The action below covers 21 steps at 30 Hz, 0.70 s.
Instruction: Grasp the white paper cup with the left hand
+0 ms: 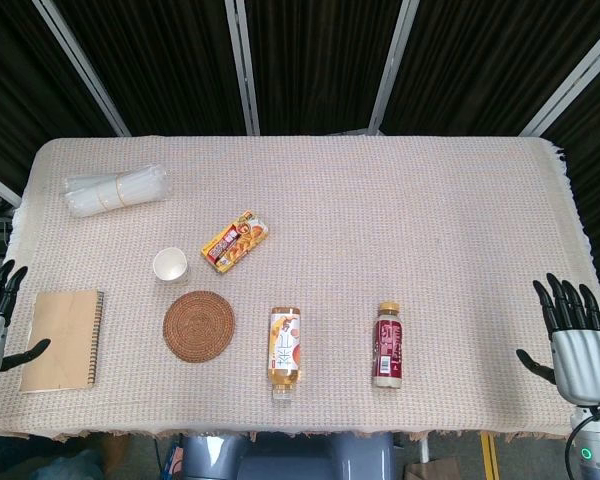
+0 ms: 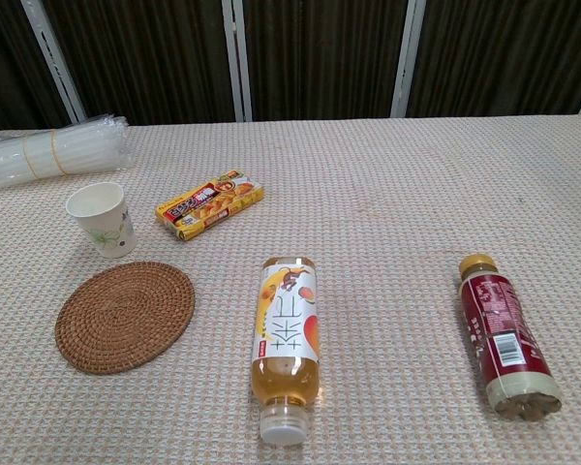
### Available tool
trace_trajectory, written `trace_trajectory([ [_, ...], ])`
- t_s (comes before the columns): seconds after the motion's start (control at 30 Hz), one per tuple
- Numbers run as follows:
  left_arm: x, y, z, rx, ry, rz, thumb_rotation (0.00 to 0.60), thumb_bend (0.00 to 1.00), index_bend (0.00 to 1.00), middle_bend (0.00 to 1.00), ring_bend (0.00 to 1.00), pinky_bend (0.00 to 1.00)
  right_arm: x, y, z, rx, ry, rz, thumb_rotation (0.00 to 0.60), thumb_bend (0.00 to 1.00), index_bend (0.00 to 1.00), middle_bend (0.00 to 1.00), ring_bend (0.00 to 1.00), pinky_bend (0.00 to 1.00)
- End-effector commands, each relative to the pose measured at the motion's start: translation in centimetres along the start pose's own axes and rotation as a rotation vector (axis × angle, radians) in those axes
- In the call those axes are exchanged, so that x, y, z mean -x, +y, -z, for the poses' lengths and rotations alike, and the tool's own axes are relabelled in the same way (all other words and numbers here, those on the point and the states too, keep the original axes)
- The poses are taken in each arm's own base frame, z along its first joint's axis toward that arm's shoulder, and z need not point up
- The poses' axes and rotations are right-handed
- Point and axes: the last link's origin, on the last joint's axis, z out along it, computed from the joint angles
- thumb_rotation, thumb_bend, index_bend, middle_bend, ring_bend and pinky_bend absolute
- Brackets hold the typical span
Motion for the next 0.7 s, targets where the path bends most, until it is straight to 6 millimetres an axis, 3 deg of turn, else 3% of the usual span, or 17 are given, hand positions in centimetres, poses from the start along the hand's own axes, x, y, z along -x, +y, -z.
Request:
trace_trajectory([
  [0.03, 0.0, 0.1, 0.0, 0.001, -0.003, 0.0, 0.6, 0.0, 0.0, 0.0, 0.0, 0.0, 0.0, 0.1, 0.0, 0.001, -0.005, -0.001, 0.6, 0.0, 0.0, 0.0, 0.0, 0.0],
  [0.23, 0.7, 0.4, -0.3, 0.006, -0.038, -0.009, 0.6, 0.0, 0.0, 0.0, 0.0, 0.0, 0.0, 0.0, 0.0, -0.003, -0.024, -0.018, 0.6, 0.0, 0.0, 0.0, 0.0, 0.0],
  [0.3, 1.3, 0.9, -1.3, 0.009, -0.072, -0.011, 0.6, 0.0, 0.0, 0.0, 0.0, 0.0, -0.1, 0.0, -0.1, -0.003, -0.028, -0.025, 0.6, 0.0, 0.0, 0.0, 0.0, 0.0],
  [0.53, 3.6, 5.8, -9.2, 0.095, -0.172, -0.062, 0.6, 0.0, 0.0, 0.0, 0.0, 0.0, -0.1, -0.1, -0.9, 0.007, -0.051, -0.024, 0.6, 0.0, 0.0, 0.0, 0.0, 0.0],
  [0.7, 4.8, 9.5, -13.3, 0.161, -0.197, -0.13, 0.6, 0.0, 0.0, 0.0, 0.0, 0.0, 0.1, 0.1, -1.3, 0.03, -0.062, -0.016, 0.6, 0.0, 0.0, 0.0, 0.0, 0.0],
])
